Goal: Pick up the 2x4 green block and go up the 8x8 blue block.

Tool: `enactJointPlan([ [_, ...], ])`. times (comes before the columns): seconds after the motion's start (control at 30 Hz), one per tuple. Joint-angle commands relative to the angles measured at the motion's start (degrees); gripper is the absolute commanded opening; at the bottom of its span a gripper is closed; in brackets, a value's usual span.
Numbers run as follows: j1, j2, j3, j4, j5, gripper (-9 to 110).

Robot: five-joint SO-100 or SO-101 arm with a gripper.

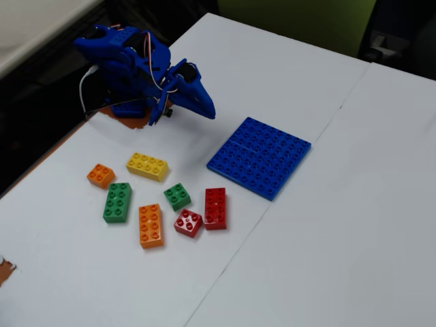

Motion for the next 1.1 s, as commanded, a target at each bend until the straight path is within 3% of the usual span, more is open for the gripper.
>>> enactJointPlan([
  [0.0,0.62,2.37,2.37,-1.23,-23.73,0],
  [0.07,0.79,2.37,2.37,-1.32,-35.42,0],
  [0.23,3.52,2.37,2.37,0.00,-47.46,0],
  [0.43,8.96,-0.09,-4.57,8.70,-54.76,6],
  [0.77,22.94,-22.41,-29.88,16.35,-58.89,21],
  [0.93,30.76,-35.60,-38.41,18.72,-76.64,21],
  [1.07,35.68,-45.18,-42.89,14.06,-83.94,22],
])
